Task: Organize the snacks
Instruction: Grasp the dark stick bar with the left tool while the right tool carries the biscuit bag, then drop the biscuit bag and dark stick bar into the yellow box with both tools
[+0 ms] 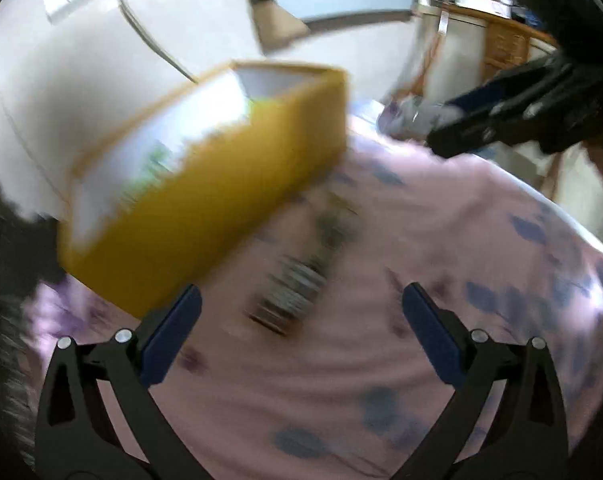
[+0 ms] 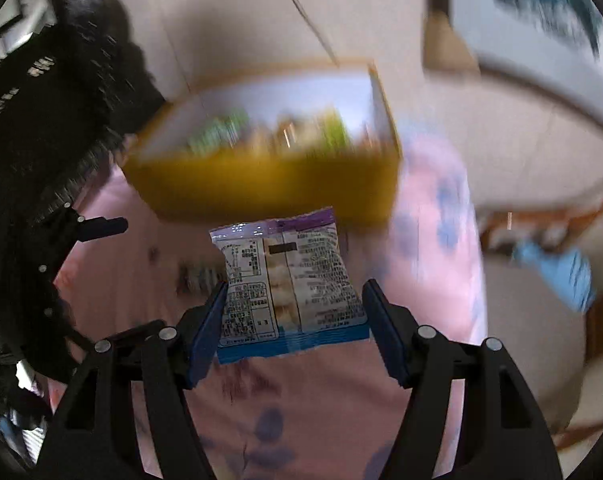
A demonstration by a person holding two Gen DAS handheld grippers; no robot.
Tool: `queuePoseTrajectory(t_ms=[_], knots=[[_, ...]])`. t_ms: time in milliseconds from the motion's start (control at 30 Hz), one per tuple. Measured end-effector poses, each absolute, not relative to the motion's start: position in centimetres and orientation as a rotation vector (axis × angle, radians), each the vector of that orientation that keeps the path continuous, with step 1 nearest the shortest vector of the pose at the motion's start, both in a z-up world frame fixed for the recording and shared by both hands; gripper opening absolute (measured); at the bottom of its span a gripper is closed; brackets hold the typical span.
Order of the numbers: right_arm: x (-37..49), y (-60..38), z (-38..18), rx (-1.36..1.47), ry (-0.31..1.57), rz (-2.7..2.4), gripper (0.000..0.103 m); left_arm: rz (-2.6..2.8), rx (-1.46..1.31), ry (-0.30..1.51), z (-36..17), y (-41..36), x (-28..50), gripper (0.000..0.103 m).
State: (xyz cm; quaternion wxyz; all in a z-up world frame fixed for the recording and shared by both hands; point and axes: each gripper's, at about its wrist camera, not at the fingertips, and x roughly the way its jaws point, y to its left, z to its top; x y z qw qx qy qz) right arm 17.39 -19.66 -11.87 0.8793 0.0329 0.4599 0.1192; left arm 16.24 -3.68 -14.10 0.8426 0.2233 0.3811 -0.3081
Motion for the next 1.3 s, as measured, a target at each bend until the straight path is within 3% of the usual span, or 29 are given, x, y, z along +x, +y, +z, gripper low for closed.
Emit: queuePoseTrajectory(t_ms=[300, 433, 567, 633, 667, 700, 767, 800, 867, 933, 1100, 1300], knots=[[15.6, -20.4, -18.5, 0.108, 1.055, 0.169, 0.069, -0.770, 0.552, 0.768, -16.7, -5.9, 18.3, 0.101], [15.5, -20.1, -20.1, 0.026, 1.084, 0.141, 0.093, -0.849, 0.677, 0.758, -18.6, -7.1, 20.3, 0.101], [15.5, -19.8, -20.8, 0.007, 1.059, 0.142, 0.099, -0.847, 0.687, 0.858, -21.6, -7.8, 22.0, 0.101], [15.7, -19.4, -21.4, -0.023, 1.061, 0.139, 0.099, -0.835, 0.496, 0.983, -22.1, -6.8, 23.6, 0.094], [15.9, -19.3, -21.5, -0.028, 1.052, 0.140, 0.099, -0.796, 0.417, 0.992, -21.8, -6.2, 23.8, 0.080], [15.8, -19.2, -21.6, -0.026, 1.033, 0.146, 0.099, -0.740, 0.410, 0.993, -21.6, -6.1, 23.8, 0.073], [15.7, -19.0, -21.8, -0.012, 1.022, 0.144, 0.069, -0.686, 0.389, 1.009, -21.3, -6.1, 23.5, 0.051], [15.7, -19.1, -21.8, 0.016, 1.037, 0.156, 0.063, -0.676, 0.364, 1.030, -21.1, -6.1, 23.5, 0.051], [15.6, -19.2, -21.6, 0.039, 1.052, 0.152, 0.060, -0.695, 0.286, 1.067, -20.7, -5.7, 23.3, 0.041], [15.4, -19.6, -21.2, 0.067, 1.052, 0.151, 0.058, -0.703, 0.229, 1.095, -20.3, -5.4, 22.8, 0.038], [14.2, -21.0, -18.8, 0.136, 1.042, 0.133, 0.058, -0.715, 0.206, 1.089, -18.9, -5.0, 20.4, 0.037], [13.2, -22.4, -13.5, 0.196, 0.923, 0.123, 0.058, -0.640, 0.169, 0.961, -12.9, -2.9, 18.7, 0.037]])
